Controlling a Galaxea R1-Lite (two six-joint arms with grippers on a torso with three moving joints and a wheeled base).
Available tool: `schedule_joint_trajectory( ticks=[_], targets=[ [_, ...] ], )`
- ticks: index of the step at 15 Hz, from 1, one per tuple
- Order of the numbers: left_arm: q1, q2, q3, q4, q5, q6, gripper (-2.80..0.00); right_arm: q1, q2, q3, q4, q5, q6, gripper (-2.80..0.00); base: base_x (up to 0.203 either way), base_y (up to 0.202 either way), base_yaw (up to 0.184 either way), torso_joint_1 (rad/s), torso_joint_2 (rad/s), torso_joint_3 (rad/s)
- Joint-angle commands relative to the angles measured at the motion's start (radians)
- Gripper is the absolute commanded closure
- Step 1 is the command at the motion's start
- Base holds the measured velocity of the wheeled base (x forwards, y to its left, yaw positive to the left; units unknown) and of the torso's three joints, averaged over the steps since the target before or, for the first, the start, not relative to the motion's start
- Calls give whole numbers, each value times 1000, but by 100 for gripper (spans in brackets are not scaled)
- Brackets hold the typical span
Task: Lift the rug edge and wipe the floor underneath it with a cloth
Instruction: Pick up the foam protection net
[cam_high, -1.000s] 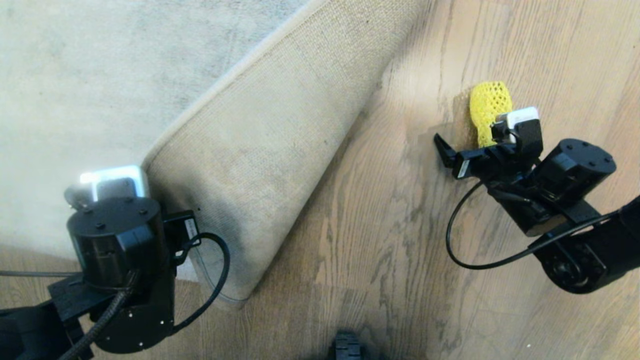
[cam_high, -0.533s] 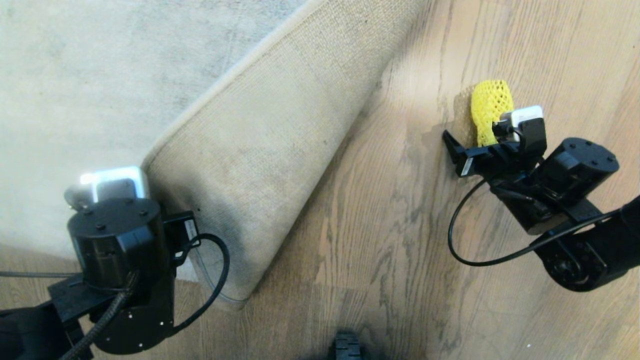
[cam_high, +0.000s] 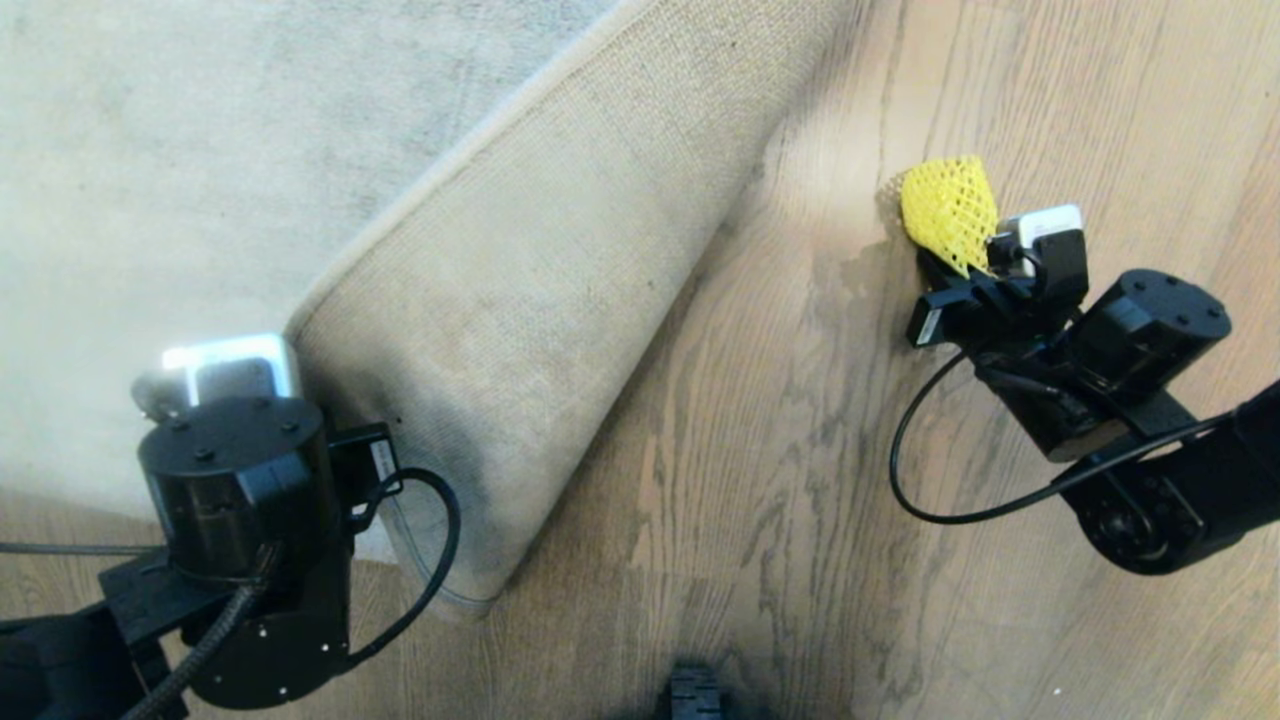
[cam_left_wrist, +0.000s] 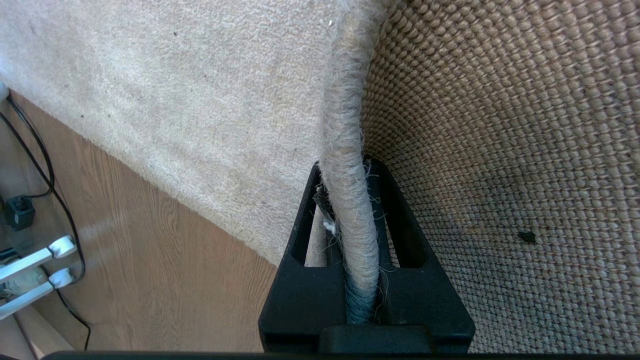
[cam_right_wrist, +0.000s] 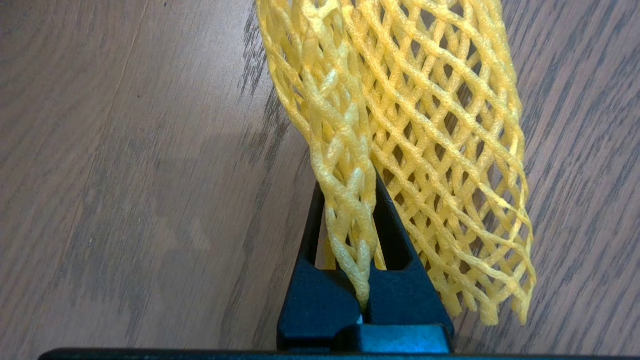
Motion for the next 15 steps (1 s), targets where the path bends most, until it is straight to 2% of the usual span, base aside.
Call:
schedule_joint_trajectory(
  ticks=[1,15],
  targets=[
    [0,1,0,-7,6,-2,0,-1,4,-4,-10,-2,-2,0,0,0,0,0,0,0],
    [0,45,-28,-14,10,3,0,-1,-122,-4,-6,-5,-1,0,0,0,0,0,0,0]
  ],
)
